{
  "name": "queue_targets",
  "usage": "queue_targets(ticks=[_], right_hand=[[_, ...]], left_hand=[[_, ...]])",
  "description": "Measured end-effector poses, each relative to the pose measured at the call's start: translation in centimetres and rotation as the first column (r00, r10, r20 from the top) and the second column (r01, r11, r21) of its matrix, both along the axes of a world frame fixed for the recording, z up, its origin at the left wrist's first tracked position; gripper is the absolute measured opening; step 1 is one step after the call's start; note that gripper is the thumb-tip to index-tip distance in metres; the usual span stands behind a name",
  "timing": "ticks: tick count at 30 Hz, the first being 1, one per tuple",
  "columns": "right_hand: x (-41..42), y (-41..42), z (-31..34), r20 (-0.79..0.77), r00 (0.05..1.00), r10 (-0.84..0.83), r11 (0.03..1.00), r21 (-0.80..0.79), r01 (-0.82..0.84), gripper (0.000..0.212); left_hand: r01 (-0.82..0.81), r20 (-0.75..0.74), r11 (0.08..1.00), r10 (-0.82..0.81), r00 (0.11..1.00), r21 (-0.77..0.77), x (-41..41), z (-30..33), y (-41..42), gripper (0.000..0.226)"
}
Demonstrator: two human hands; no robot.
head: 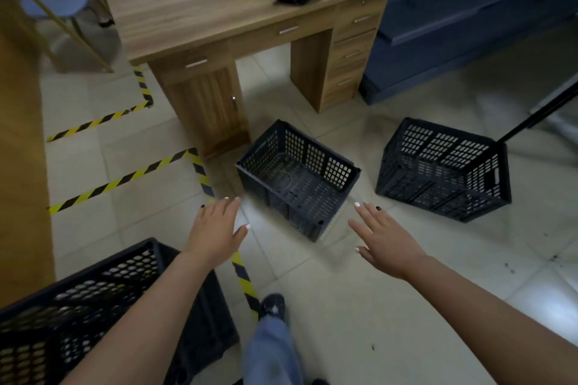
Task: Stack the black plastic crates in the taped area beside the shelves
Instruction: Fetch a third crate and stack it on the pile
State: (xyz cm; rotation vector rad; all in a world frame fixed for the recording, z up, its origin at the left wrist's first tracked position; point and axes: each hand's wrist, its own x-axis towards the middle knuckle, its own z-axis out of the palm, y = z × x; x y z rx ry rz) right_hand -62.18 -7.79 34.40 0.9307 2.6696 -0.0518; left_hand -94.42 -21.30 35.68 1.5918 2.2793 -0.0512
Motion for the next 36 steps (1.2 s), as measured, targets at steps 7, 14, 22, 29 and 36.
queue_targets(ticks=[7,14,22,29,36], right_hand=[[-4.8,8.4,-3.0,0.048,0.995,-0.086,0.995,-0.045,0.088,0.055],[-11.7,16.0,-10.6,0.152,0.962,-0.225,0.943,-0.216,0.255,0.060],[-17.6,20.1,-23.5,0.059,0.934,-0.353,0.855,-0.385,0.348,0.067],[-18.5,19.7,-39.2,0.086,0.914,-0.396,0.794,-0.468,0.388,0.075],[-18.3,17.4,-50.3,0.195,0.905,-0.378,0.722,-0.550,0.420,0.087]], left_hand=[[0.024,0.004,0.997,-0.024,1.000,-0.078,-7.0,-3.5,10.4,0.068],[0.170,0.006,0.960,-0.173,0.985,-0.223,-13.9,-8.9,22.2,0.069],[0.308,-0.021,0.892,-0.333,0.943,-0.330,-16.3,-19.9,31.9,0.071],[0.367,-0.055,0.816,-0.434,0.899,-0.447,-17.6,-34.9,34.3,0.077],[0.372,-0.068,0.761,-0.476,0.877,-0.532,-18.5,-46.1,33.7,0.073]])
